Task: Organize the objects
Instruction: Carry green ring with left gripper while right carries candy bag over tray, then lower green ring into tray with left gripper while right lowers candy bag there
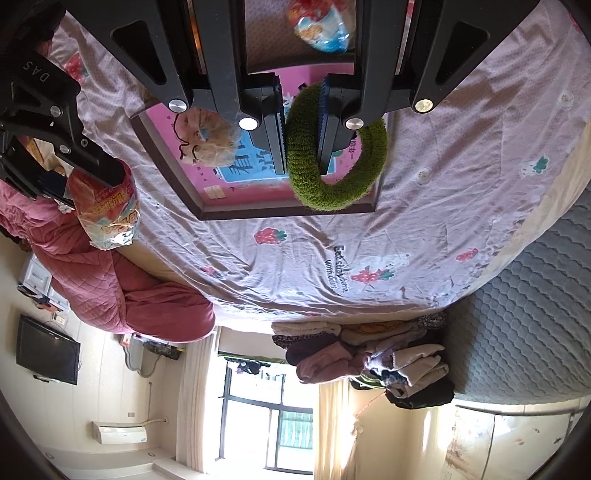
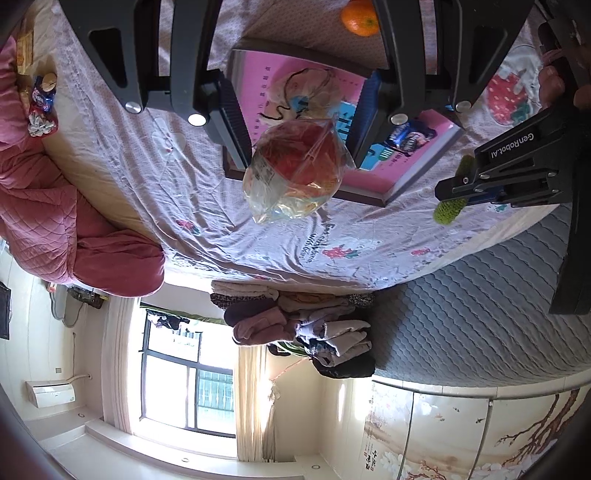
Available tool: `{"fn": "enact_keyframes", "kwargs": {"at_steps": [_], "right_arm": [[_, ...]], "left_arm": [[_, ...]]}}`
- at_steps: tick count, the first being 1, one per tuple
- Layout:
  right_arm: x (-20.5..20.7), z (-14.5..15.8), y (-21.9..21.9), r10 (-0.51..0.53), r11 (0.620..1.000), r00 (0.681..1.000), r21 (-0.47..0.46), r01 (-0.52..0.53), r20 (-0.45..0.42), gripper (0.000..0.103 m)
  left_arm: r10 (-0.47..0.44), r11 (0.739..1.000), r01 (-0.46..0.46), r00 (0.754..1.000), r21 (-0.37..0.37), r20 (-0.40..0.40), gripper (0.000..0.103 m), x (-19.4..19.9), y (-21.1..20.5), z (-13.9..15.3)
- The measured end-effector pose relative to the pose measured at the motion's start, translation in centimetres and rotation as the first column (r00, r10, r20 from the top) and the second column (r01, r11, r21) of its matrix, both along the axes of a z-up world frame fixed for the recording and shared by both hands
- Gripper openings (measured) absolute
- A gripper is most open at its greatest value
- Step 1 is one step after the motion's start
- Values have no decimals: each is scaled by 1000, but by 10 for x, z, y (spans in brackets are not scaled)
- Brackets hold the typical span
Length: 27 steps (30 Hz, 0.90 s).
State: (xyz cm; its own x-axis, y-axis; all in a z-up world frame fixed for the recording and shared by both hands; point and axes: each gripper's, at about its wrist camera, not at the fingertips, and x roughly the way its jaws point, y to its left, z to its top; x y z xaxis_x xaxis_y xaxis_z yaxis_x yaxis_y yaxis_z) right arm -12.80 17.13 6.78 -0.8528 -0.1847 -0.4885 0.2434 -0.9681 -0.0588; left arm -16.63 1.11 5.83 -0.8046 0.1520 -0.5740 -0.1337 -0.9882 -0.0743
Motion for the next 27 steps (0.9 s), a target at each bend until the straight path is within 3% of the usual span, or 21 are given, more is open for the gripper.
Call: {"fn": "enact_keyframes", "kwargs": {"at_steps": [9,27], "right_arm": [[-20,-11,10,-13,1000,999,19,12,31,53],[-46,-63,15,-37,998,982,59,27,187,53]], "left_arm": [[-17,1000,18,999,-19,30,14,-20,21,-16],[-56,997,64,987,-51,150,14,-45,50,-71]]}}
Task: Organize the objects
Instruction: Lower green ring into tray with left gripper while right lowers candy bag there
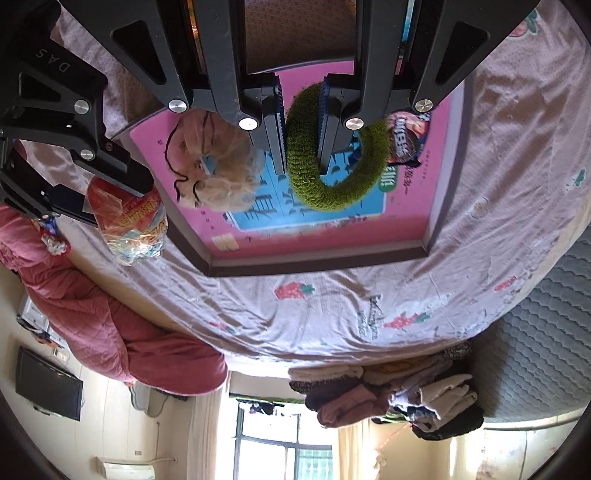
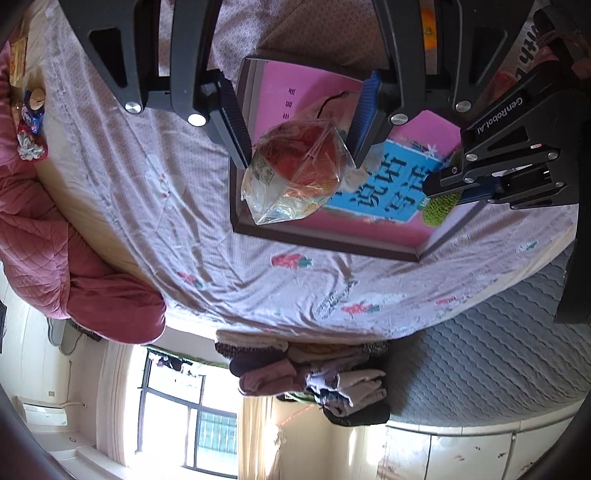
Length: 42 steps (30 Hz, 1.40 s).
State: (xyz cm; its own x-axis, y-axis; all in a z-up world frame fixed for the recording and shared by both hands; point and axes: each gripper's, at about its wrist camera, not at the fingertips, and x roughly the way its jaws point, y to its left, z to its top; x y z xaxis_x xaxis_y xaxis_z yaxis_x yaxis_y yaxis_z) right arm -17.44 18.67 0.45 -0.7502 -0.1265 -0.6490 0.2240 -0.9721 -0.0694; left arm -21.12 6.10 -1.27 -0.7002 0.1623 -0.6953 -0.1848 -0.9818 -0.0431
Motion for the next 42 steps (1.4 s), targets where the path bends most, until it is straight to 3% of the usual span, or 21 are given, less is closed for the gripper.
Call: {"fn": "enact_keyframes", "kwargs": {"at_steps": [6,23,42], "right_arm": [[-6,-13,-2,-6,1000,999,15,5,37,53],[-19,-43,-7,-13,998,993,69,5,116,53],[-24,-47,-12,1,997,994,73,-9,107,53]], "left_arm": [[-19,1000,18,999,23,49,14,-6,3,-12],[-34,999,36,993,-14,113,15,-20,14,-36],[-21,999,28,989,-45,144,15,-27,15,-46]]}}
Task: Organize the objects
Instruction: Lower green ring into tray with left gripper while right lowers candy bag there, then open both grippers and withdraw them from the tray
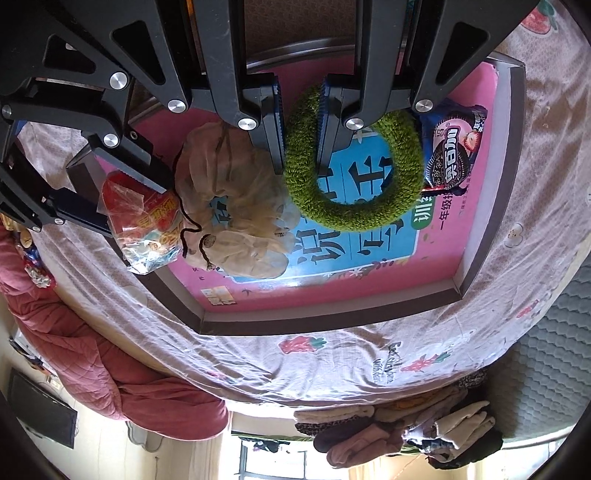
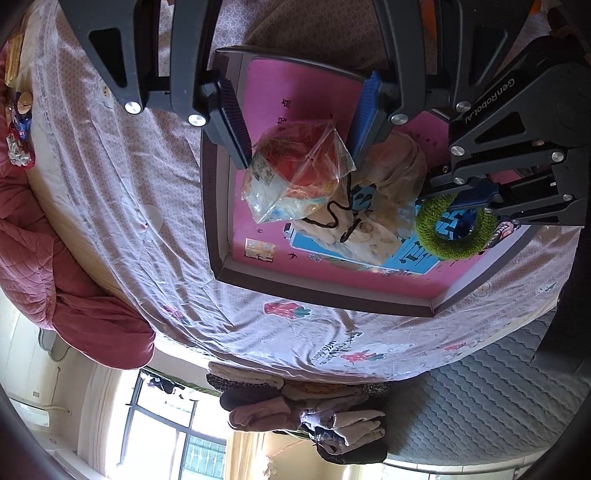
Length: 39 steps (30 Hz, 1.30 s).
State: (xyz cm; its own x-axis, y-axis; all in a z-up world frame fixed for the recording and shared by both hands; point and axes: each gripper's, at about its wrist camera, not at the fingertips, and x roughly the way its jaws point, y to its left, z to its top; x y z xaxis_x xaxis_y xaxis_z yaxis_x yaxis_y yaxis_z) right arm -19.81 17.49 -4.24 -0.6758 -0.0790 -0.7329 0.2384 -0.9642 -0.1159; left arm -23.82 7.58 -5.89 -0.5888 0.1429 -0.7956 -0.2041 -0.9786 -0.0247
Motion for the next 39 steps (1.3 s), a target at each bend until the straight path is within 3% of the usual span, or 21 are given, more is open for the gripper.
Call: {"fn": "enact_keyframes", "kwargs": {"at_steps": [10,16,19,21,30,39], "right_arm": [[0,1,1,-2,1000,1000,-6,2,9,54],[0,0,3,-9,1000,1000,-11,9,29,54],[-2,0,4,-19,1000,999,-7,19,41,54],[-2,-1,5,-26,1000,999,3,25,45,54],[1,5,12,-50,999,998,10,50,28,54],[4,19,20,-64,997,998,-30,64,4,55]], "left_arm": [[8,1000,-8,1000,0,10,17,-2,-1,0],[-2,1000,1,1000,28,25,23,-2,-3,1],[-4,999,3,999,38,35,33,-2,-5,2],[-5,999,4,999,38,44,46,-2,-4,1],[-3,999,1,998,36,66,62,2,-5,1],[4,999,-6,999,54,46,66,10,-7,16]]}}
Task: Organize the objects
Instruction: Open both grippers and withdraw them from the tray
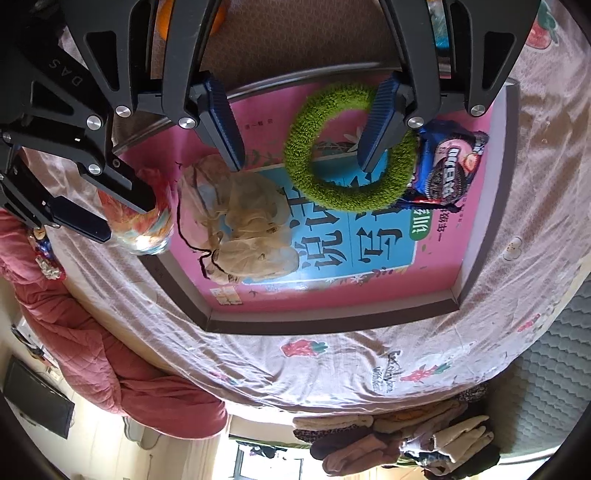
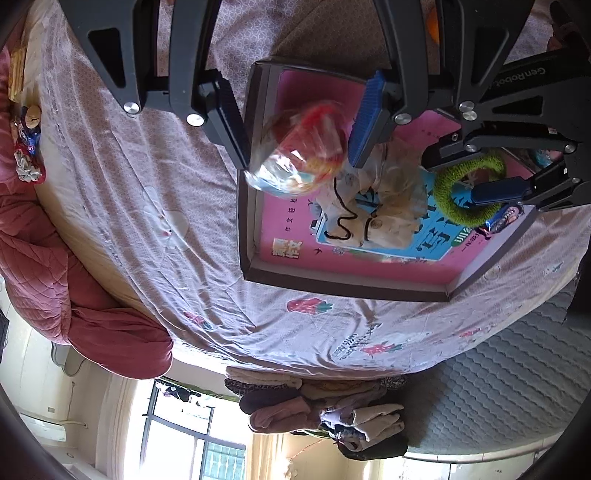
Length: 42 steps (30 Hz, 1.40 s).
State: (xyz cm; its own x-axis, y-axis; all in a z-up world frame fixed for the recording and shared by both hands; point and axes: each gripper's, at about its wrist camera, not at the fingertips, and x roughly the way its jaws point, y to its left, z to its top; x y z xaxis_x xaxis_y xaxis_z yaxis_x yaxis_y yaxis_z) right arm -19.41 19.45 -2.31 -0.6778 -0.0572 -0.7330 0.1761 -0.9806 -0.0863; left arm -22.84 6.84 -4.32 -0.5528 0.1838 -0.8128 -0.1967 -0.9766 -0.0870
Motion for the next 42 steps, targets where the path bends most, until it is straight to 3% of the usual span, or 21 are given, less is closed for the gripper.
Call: {"fn": "enact_keyframes", "kwargs": {"at_steps": [6,15,23,33,42], "right_arm": [[6,10,1,5,1000,1000,-21,-6,-29,55],[20,33,3,15,998,995,-54,-21,-102,55],[37,54,5,28,995,986,-91,-44,-165,58],[63,67,3,57,990,976,-112,-82,-212,59],[92,78,-1,75,986,957,-120,-112,-280,59]], "left_arm": [[16,1000,-16,999,-9,-48,73,12,-4,19],[73,996,-82,983,-48,-169,75,42,-20,59],[121,992,-129,965,-16,-232,76,66,-41,89],[138,990,-144,951,-2,-276,76,99,-52,106],[151,982,-181,922,-53,-357,76,133,-59,118]]}}
